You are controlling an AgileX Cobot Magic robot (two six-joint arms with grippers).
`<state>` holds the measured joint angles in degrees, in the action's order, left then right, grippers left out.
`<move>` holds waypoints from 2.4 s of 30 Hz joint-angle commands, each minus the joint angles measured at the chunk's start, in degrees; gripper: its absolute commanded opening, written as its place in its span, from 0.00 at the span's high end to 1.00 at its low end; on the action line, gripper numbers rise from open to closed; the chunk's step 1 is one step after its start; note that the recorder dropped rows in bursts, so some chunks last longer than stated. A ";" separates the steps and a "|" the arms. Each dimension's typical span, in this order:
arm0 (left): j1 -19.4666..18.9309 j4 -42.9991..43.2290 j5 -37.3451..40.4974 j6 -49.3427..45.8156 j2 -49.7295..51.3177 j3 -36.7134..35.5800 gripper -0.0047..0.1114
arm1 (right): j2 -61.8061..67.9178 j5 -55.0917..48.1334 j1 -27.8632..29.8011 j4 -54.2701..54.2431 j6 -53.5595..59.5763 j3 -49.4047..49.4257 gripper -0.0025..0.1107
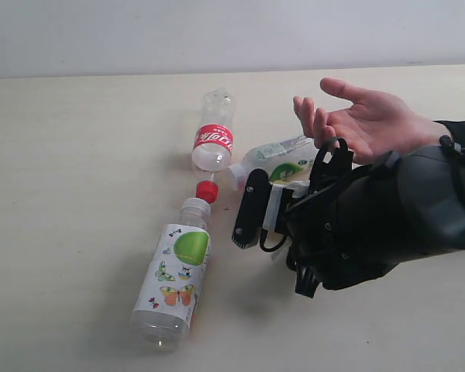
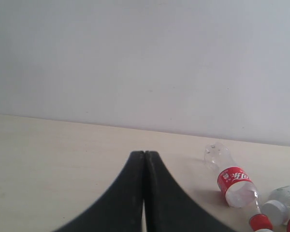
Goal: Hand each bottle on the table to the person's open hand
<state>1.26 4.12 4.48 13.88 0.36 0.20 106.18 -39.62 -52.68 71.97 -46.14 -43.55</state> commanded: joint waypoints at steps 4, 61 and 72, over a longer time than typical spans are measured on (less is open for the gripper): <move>-0.13 0.17 -0.06 -0.04 -0.36 -0.20 0.96 | -0.06 -1.06 0.48 0.40 -0.20 -0.27 0.27; -0.13 0.17 -0.06 -0.04 -0.36 -0.20 0.96 | -0.25 -3.59 -1.92 -1.57 0.83 -0.27 0.98; -0.13 0.17 -0.06 -0.04 -0.36 -0.20 0.96 | -5.60 -4.09 -1.92 -5.34 3.87 -0.27 0.98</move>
<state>1.26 4.12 4.48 13.88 0.36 0.20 103.34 -43.68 -54.41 68.00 -43.79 -43.55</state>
